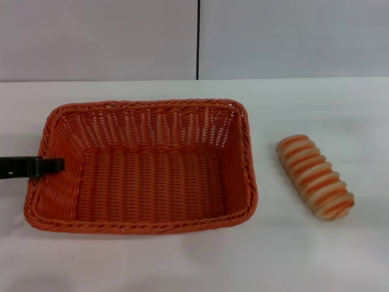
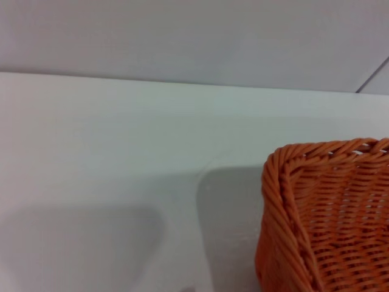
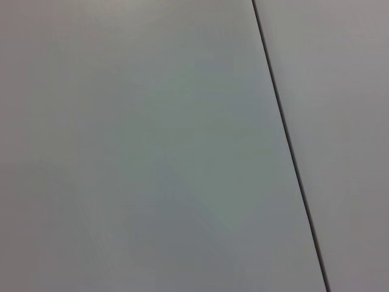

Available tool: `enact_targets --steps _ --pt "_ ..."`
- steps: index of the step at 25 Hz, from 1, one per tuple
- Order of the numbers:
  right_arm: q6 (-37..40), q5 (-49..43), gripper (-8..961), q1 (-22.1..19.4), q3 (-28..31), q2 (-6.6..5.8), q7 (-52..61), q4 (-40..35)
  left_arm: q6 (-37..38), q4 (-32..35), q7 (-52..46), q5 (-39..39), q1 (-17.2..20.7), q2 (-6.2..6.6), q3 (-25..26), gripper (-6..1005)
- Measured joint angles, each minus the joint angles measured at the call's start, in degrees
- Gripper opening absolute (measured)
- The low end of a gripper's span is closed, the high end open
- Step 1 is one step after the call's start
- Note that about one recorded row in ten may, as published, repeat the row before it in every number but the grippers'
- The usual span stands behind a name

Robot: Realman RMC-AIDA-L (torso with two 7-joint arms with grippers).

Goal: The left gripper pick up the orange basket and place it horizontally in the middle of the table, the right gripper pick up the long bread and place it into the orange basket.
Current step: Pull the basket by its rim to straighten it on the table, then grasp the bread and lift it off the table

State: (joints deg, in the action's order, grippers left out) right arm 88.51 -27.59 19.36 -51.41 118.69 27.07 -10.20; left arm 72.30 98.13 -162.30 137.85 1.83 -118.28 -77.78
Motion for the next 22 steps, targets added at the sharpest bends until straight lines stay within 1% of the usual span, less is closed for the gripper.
enact_targets --steps 4,5,6,8,9,10,11,12,13,14,15,16,17,18,19,21,22 --pt "0.0 -0.2 587 -0.5 0.0 -0.01 0.1 -0.2 -0.6 -0.5 2.0 -0.8 0.2 -0.02 0.7 477" --pt "-0.4 -0.7 586 -1.4 0.0 -0.08 1.4 -1.6 -0.9 -0.9 3.8 -2.7 0.3 -0.03 2.2 525" --pt "-0.4 -0.7 585 -1.4 0.0 -0.08 1.4 -1.6 -0.9 -0.9 3.8 -2.7 0.3 -0.03 2.2 572" --pt "-2.1 -2.2 584 -3.1 0.0 -0.25 4.9 -5.1 -1.1 -2.2 8.0 -7.8 0.2 -0.02 5.7 667" --pt "-3.9 -3.8 583 -4.1 0.1 -0.35 7.8 -7.6 -1.1 -2.9 10.1 -10.3 0.1 -0.02 7.3 671" --pt "-5.9 -5.6 583 -5.2 0.3 -0.53 11.4 -10.6 -1.1 -2.9 10.1 -10.3 0.1 -0.02 7.3 676" --pt "-9.2 -8.7 582 -6.6 0.5 -0.69 17.0 -14.8 -1.2 -5.1 16.9 -17.0 -0.1 -0.02 10.9 680" --pt "-11.4 -11.3 581 -7.6 0.6 -0.74 21.0 -18.2 -1.2 -6.4 20.0 -19.7 -0.3 -0.02 12.2 684" --pt "-14.8 -15.6 581 -9.2 0.8 -0.76 27.1 -23.8 -1.2 -6.4 20.0 -19.7 -0.3 -0.02 12.2 689" --pt "-17.4 -19.8 580 -10.1 1.2 -0.63 32.0 -28.2 -1.2 -9.6 26.1 -25.4 -0.7 0.00 14.7 693" --pt "-20.0 -24.9 579 -11.0 1.9 -0.37 37.2 -32.5 -1.2 -9.6 26.1 -25.4 -0.7 0.00 14.7 697" --pt "-22.4 -33.3 579 -11.6 3.8 -0.03 46.0 -38.9 -1.2 -9.6 26.1 -25.4 -0.7 0.00 14.7 701" --pt "-23.0 -38.1 578 -11.6 5.0 0.02 50.7 -41.7 -1.1 -16.2 36.5 -34.6 -1.5 0.01 18.9 706" --pt "-23.4 -42.9 577 -11.5 6.3 0.03 55.6 -44.3 -1.1 -16.2 36.5 -34.6 -1.5 0.01 18.9 710" --pt "-22.8 -48.8 577 -10.8 8.2 -0.29 61.6 -46.8 -0.9 -20.3 41.6 -39.5 -1.8 0.04 20.9 714" --pt "-19.2 -60.3 575 -8.4 12.6 -1.73 74.4 -50.0 -0.9 -20.3 41.6 -39.5 -1.8 0.04 20.9 722" --pt "-17.1 -64.2 575 -7.2 14.4 -2.53 78.5 -50.6 0.2 -25.3 47.2 -44.5 -2.5 0.13 23.7 726"
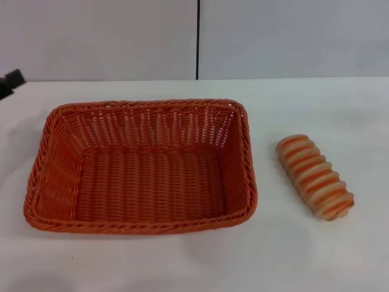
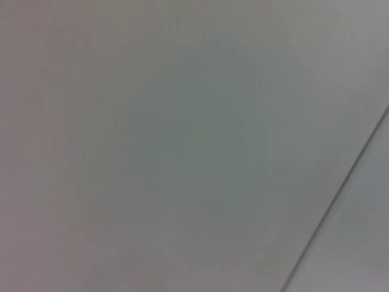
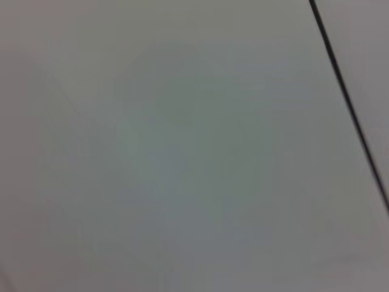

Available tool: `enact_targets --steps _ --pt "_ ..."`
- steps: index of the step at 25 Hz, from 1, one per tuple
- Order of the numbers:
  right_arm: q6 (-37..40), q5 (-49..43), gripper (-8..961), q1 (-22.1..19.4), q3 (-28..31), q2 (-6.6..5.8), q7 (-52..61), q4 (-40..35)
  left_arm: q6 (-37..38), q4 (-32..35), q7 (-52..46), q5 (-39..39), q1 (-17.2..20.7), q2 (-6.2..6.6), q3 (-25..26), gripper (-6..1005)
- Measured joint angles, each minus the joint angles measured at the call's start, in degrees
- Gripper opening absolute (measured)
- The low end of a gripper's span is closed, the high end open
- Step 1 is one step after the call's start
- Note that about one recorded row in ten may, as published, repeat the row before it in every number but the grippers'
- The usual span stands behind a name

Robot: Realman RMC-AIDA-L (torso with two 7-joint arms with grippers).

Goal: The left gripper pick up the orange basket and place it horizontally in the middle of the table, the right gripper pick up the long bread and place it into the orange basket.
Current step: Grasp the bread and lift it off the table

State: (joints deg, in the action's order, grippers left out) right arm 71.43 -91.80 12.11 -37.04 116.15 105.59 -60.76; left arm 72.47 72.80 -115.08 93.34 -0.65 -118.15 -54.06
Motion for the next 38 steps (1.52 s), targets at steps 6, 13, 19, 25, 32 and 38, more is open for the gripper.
enact_targets --steps 6,13,19,25,32,38 --pt "14.2 -22.8 571 9.3 8.9 -5.80 17.2 -1.1 14.3 -25.4 32.1 -14.5 -3.9 0.06 14.1 738" --pt "30.7 -46.3 566 21.2 9.1 -10.05 26.8 -2.1 20.4 -40.7 51.2 -16.1 -4.9 0.00 20.0 738" --pt "32.6 -51.2 562 25.2 -0.2 -10.44 32.0 -1.1 23.8 -48.2 59.3 -16.8 -4.5 0.01 21.2 739" --pt "27.2 -51.5 558 27.5 -4.3 -9.03 33.2 4.8 28.3 -52.0 62.3 -16.8 -4.4 -0.01 21.3 739" --pt "19.9 -50.7 554 29.5 -4.9 -6.87 30.5 14.0 28.7 -53.2 62.4 -16.9 -4.4 0.06 21.3 739" --pt "13.0 -41.8 550 28.7 -3.7 -4.36 30.4 19.3 29.3 -53.5 62.0 -16.9 -4.5 0.06 21.4 731"
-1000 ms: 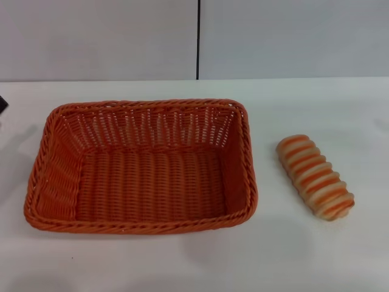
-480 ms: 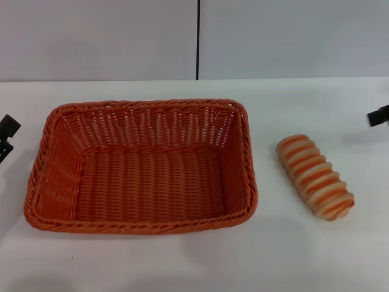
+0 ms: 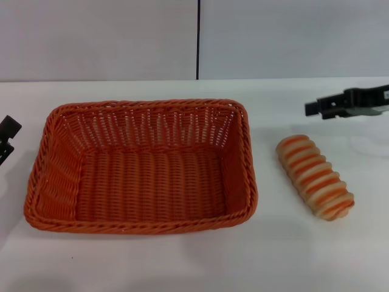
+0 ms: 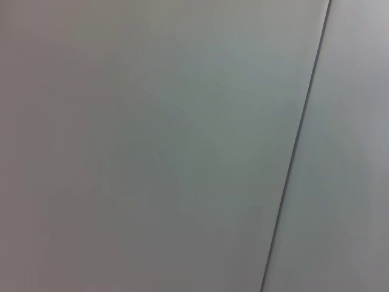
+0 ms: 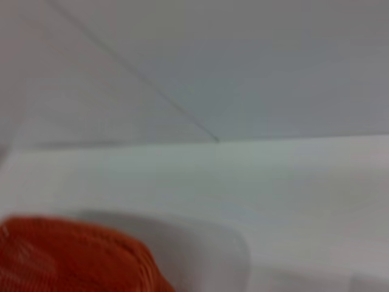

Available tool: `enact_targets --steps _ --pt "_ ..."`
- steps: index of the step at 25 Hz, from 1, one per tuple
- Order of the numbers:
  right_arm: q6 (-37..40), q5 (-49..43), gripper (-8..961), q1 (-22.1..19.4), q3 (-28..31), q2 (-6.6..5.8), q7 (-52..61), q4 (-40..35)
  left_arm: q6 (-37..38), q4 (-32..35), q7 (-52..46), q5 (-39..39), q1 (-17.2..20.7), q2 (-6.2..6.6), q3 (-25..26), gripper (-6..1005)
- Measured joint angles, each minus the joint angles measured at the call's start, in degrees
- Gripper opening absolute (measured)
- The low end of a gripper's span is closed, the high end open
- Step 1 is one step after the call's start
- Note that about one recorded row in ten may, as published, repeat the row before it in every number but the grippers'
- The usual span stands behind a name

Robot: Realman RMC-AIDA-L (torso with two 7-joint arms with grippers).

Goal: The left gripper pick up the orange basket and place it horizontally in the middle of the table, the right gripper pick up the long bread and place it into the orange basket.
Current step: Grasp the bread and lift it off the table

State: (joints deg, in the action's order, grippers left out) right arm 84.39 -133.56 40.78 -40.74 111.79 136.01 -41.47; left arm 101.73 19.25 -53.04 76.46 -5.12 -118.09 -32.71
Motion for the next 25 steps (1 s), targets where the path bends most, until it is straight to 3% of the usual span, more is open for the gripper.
enact_targets --steps 8,14,25 --pt "-2.8 -2.3 545 2.0 -2.0 -0.06 2.0 5.7 -0.1 0.2 -0.3 0.0 -0.4 0.06 0.3 730" --pt "-2.2 -11.5 541 2.8 -9.2 1.19 8.0 -0.5 -0.3 0.6 -0.4 0.0 -0.5 0.12 1.0 729" --pt "-4.4 -13.3 533 3.3 -9.4 2.41 8.4 -1.9 -0.4 0.7 -0.4 0.0 -0.7 0.15 1.2 728"
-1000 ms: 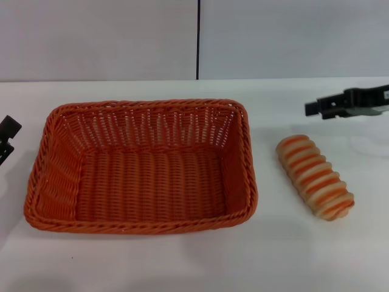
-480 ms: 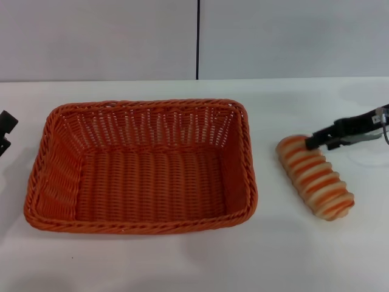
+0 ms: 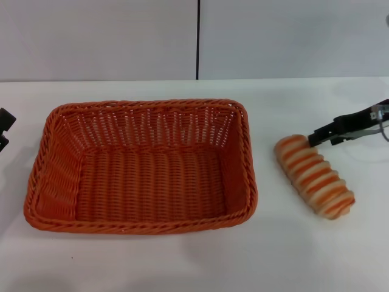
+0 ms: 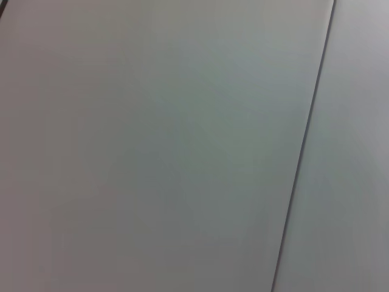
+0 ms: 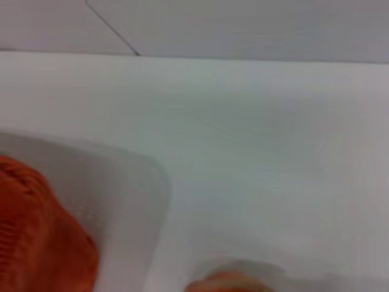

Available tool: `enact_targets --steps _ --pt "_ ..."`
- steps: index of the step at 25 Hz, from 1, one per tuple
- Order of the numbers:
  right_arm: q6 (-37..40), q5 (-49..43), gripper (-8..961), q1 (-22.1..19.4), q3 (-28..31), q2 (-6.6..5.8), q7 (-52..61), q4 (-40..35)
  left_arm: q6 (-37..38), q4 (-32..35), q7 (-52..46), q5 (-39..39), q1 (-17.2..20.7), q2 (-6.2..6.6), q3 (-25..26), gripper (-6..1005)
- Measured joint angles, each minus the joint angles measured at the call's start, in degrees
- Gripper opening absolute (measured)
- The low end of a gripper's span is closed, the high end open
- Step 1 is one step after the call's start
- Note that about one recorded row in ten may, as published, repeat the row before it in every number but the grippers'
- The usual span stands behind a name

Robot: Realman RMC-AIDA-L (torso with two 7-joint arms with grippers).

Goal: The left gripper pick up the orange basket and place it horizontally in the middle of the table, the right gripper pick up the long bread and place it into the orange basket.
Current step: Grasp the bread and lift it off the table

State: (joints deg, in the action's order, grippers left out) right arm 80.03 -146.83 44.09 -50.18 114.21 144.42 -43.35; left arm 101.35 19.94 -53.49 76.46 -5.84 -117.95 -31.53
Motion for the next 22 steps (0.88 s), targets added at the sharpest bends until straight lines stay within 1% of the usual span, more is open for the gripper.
enact_targets --steps 3,6,14,22 --pt "-0.3 2.7 531 -0.3 0.0 0.67 -1.4 0.3 -0.1 -0.2 0.0 0.0 -0.2 0.00 0.0 728" --pt "-0.5 5.2 529 -0.3 0.0 1.02 -2.4 1.2 -0.2 -0.3 0.0 0.0 -0.5 0.00 0.0 728" --pt "-3.8 5.6 524 0.1 -0.5 1.10 -3.5 5.9 -0.3 0.0 0.0 0.0 -1.2 0.00 0.0 728" --pt "-3.8 5.8 519 -0.6 -0.3 1.11 -4.1 4.3 -0.7 -0.1 0.1 0.0 -1.5 0.00 0.0 728"
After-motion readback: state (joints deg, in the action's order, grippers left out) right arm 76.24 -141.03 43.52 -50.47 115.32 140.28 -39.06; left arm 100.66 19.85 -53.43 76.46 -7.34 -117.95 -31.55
